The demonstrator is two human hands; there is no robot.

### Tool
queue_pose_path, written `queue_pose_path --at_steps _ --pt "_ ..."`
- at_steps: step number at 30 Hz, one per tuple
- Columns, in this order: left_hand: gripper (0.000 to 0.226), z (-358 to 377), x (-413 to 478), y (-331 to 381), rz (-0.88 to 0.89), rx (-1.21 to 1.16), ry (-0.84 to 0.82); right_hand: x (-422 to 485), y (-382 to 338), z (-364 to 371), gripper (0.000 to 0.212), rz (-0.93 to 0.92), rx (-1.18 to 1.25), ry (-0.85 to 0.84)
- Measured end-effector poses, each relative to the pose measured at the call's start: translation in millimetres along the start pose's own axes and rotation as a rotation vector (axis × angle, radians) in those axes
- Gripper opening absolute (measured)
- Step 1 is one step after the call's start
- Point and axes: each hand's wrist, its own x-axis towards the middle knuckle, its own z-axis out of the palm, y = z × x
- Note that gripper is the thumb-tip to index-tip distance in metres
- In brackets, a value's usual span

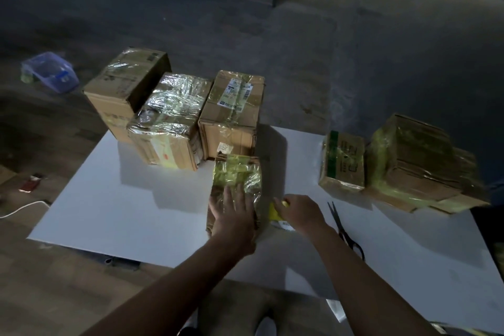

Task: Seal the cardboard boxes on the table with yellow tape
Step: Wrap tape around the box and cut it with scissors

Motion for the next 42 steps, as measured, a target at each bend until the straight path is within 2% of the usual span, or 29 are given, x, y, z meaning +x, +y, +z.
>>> queue_pose_path --at_steps 6,10,13,19,25,28,31,34,36,39,42 --pt "0.086 -2.6 4.8 -6.1 0.076 0.006 0.010 -0.1 1.1 4.0 0.045 0.057 0.007 -0.061" --pt "0.081 -11.9 2.6 -9.9 0.106 0.055 0.012 3.7 -6.4 1.5 0.050 0.061 -0.006 -0.098" --pt "0.082 -6.6 0.0 -23.4 0.117 0.015 0.081 5.1 -14.2 -3.2 0.052 0.049 0.015 -0.122" --pt "0.094 24.8 -6.5 -54.4 0.185 -0.267 0.317 7.6 -37.4 -20.7 0.054 -0.062 0.125 -0.018" --pt "0.089 57.6 -16.0 -84.8 0.215 -0.586 0.320 4.4 -50.2 -26.1 0.058 -0.159 0.311 -0.083" --pt "0.092 58.3 -22.3 -98.2 0.186 -0.535 0.325 3.2 -62.2 -15.9 0.051 -0.161 0.321 -0.119" --pt "0.094 51.3 -27.5 -107.3 0.193 -0.356 0.350 2.8 -76.7 -5.3 0.045 -0.147 0.326 -0.177" --pt "0.096 48.0 -27.1 -112.5 0.195 -0.270 0.363 4.3 -91.4 3.2 0.067 -0.114 0.368 -0.186" --pt "0.105 51.1 -25.8 -115.3 0.175 -0.302 0.340 4.5 -96.2 8.4 0.070 -0.118 0.381 -0.176" --pt "0.109 57.0 -25.6 -115.2 0.138 -0.233 0.295 3.1 -96.1 13.2 0.037 -0.107 0.436 -0.138" --pt "0.106 60.1 -25.0 -112.4 0.104 -0.120 0.261 1.3 -104.8 13.4 0.037 -0.122 0.426 -0.131"
